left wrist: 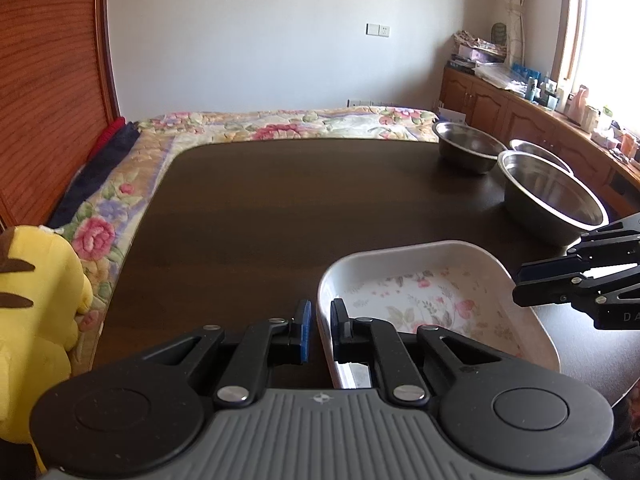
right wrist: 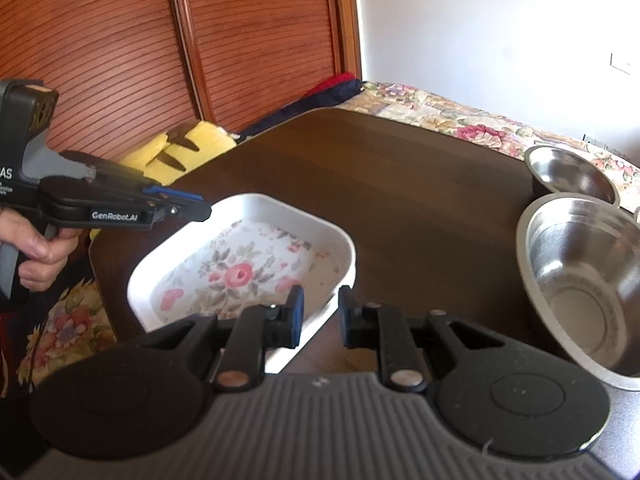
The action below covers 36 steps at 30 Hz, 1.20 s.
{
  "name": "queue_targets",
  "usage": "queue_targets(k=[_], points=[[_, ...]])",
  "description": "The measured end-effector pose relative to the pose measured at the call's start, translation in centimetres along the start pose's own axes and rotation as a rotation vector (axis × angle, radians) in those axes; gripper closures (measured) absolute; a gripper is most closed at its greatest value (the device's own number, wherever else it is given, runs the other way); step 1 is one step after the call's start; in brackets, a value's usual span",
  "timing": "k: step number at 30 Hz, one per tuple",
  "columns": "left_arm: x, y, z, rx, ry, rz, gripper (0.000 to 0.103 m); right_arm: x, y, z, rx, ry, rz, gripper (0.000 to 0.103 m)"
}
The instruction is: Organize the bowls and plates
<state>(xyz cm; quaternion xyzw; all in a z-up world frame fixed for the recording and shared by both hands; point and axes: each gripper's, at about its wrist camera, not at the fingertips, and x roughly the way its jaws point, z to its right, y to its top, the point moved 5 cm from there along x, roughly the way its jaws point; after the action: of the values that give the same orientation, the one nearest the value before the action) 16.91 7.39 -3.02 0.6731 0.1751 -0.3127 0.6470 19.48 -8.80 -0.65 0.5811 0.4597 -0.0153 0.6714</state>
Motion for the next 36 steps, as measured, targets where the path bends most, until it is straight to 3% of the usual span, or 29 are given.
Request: queue_targets(k=[2,4,8,19,22,25,36], points=[[-0.1,0.5,0.1,-0.001,-0.002,0.009,0.09,-0.3,0.1,0.5,0.01,-0.006,0.021,0.083],[-0.1,1.0,0.4,0.005,0.0,0.018,0.079,-0.8,0.3,1.1,0.025,-0.011,0.042,0.083],[0.1,1.8,1.3,0.016,-0.011,0.032,0.069,-1.7,0.9,2.5,0.057,-0.021,0.089,0.083],[1.8,4.3,6.3,0.074,-0.036,0.072,0.015,-4.9,1.1,7.0,0.1,-0.123,0.202,0.083],[2.3,4.9,7.7,0.099,-0.042,0.083,0.005,-5.7,0.8,8.5,0.114,-0.152,0.219,0.083],[3.1,5.2,8.9,0.122,-0.049,0.083,0.001,-6.3,0.4,9.9,0.126,-0.184,0.232,0.083],[5.0,6.3,12.9,0.155,-0.113,0.041,0.0,-8.1,-1.4,14.7,0.184,-0.281,0.267,0.083]])
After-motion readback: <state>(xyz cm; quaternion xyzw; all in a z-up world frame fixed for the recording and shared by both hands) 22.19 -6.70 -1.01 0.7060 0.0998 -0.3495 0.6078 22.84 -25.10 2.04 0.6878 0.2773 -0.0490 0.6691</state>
